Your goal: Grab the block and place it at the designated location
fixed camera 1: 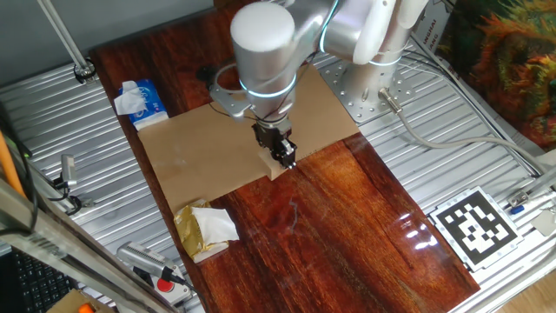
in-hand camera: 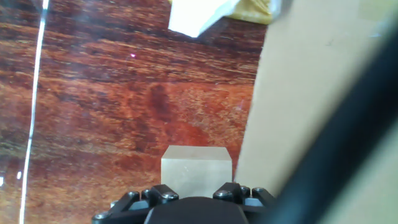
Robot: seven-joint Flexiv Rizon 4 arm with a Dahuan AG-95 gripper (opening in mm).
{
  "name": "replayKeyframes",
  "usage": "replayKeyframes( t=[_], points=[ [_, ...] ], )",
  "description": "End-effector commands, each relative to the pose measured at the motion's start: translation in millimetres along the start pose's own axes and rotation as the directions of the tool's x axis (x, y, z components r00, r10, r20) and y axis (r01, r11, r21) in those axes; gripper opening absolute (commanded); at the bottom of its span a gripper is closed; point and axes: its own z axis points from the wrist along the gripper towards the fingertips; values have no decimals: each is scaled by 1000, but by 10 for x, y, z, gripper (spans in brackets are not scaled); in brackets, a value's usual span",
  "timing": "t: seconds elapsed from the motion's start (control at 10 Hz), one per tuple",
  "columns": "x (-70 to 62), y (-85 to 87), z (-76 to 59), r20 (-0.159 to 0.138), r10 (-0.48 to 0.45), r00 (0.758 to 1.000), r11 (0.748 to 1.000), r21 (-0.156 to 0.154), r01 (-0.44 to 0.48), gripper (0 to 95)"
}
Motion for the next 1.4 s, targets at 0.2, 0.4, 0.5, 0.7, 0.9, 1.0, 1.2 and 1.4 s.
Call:
replayKeyframes(
  t=[0.2, 0.4, 0.5, 0.7, 0.9, 1.0, 1.2, 1.4],
  points=[
    [-80, -25, 1, -2, -8, 1000, 1000, -9, 8, 380],
    [-82, -26, 3, -2, -5, 1000, 1000, -8, 5, 380],
    [-82, -26, 5, -3, -7, 1000, 1000, -7, 7, 380],
    [-82, -26, 5, -3, -5, 1000, 1000, -7, 5, 380],
    [-83, -27, 3, -1, -4, 1000, 1000, -8, 4, 380],
    [-83, -26, 0, -1, -1, 1000, 1000, -9, 1, 380],
    [-85, -27, -1, 3, 4, 1000, 1000, -8, -4, 380],
    [-85, -27, -1, 2, 4, 1000, 1000, -8, -4, 380]
  ],
)
